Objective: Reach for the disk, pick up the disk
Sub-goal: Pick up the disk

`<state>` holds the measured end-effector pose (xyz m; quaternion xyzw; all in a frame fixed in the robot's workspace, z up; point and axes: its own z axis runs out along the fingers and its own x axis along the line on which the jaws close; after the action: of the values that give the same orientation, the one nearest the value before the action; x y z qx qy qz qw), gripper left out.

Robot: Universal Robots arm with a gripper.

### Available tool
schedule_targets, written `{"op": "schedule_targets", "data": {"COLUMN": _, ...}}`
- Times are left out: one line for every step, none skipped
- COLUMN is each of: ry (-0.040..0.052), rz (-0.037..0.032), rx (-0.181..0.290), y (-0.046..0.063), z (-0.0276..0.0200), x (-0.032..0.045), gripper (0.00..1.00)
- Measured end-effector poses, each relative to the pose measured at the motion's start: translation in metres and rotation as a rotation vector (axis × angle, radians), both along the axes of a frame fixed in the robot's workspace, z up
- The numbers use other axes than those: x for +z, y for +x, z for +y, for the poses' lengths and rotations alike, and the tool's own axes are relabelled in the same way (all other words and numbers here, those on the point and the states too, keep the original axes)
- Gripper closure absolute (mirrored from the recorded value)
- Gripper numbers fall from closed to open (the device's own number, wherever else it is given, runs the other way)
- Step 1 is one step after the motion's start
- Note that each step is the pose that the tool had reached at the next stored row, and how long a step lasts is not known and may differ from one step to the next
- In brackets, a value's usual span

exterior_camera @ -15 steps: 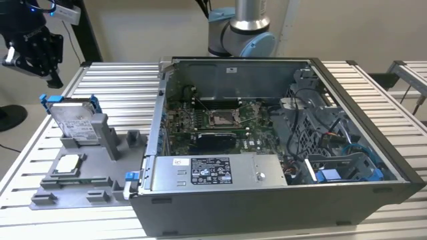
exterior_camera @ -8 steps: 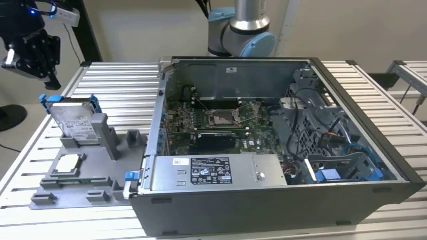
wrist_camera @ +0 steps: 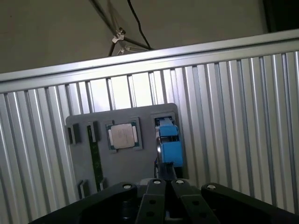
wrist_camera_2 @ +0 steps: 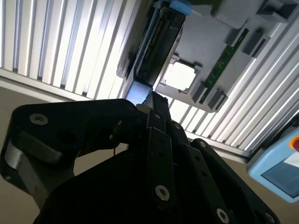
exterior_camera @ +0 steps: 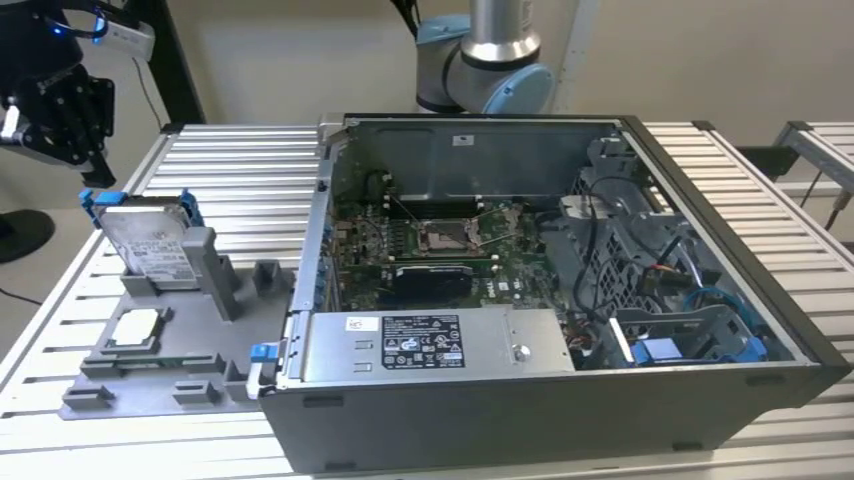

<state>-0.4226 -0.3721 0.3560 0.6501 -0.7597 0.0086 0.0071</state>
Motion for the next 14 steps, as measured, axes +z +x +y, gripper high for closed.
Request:
{"op": "schedule_targets", "data": {"ry": 0.0, "rz": -0.0001, "rx": 0.0, "y": 0.0, "z": 0.0, "x": 0.0, "gripper": 1.0}}
{"op": "schedule_targets", "data": {"ry": 0.0, "rz": -0.0001, "rx": 0.0, "y": 0.0, "z": 0.0, "x": 0.0, "gripper": 1.0}}
{"op": "schedule_targets", "data": {"ry": 0.0, "rz": -0.0001, "rx": 0.001, "y": 0.0, "z": 0.0, "x": 0.0, "gripper": 1.0}}
{"op": "schedule_targets", "data": {"ry": 0.0, "rz": -0.0001, "rx": 0.001, "y": 0.0, "z": 0.0, "x": 0.0, "gripper": 0.0}}
{"op": "schedule_targets", "data": {"ry": 0.0, "rz": 0.0, "rx": 0.001, "y": 0.0, "z": 0.0, "x": 0.0, "gripper": 0.0}}
{"op": "schedule_targets", "data": {"ry": 0.0, "rz": -0.0001, "rx": 0.001, "y": 0.0, "z": 0.0, "x": 0.0, "gripper": 0.0}}
{"op": "schedule_targets", "data": {"ry": 0.0, "rz": -0.0001, "rx": 0.002, "y": 0.0, "z": 0.0, "x": 0.0, "gripper": 0.0}}
{"op": "schedule_targets", "data": {"ry": 0.0, "rz": -0.0001, "rx": 0.002, "y": 0.0, "z": 0.0, "x": 0.0, "gripper": 0.0}}
{"op": "schedule_targets", "data": {"ry": 0.0, "rz": 0.0, "rx": 0.002, "y": 0.0, "z": 0.0, "x": 0.0, "gripper": 0.0}}
{"op": "schedule_targets", "data": {"ry": 0.0, "rz": -0.0001, "rx": 0.002, "y": 0.0, "z": 0.0, "x": 0.0, "gripper": 0.0}}
{"op": "schedule_targets", "data": {"ry": 0.0, "rz": 0.0, "rx": 0.003, "y": 0.0, "z": 0.0, "x": 0.0, "gripper": 0.0}}
{"op": "schedule_targets", "data": {"ry": 0.0, "rz": -0.0001, "rx": 0.003, "y": 0.0, "z": 0.0, "x": 0.0, "gripper": 0.0}}
{"op": "schedule_targets", "data": {"ry": 0.0, "rz": -0.0001, "rx": 0.003, "y": 0.0, "z": 0.0, "x": -0.0001, "gripper": 0.0}}
{"op": "schedule_targets", "data": {"ry": 0.0, "rz": -0.0001, "rx": 0.003, "y": 0.0, "z": 0.0, "x": -0.0001, "gripper": 0.0}}
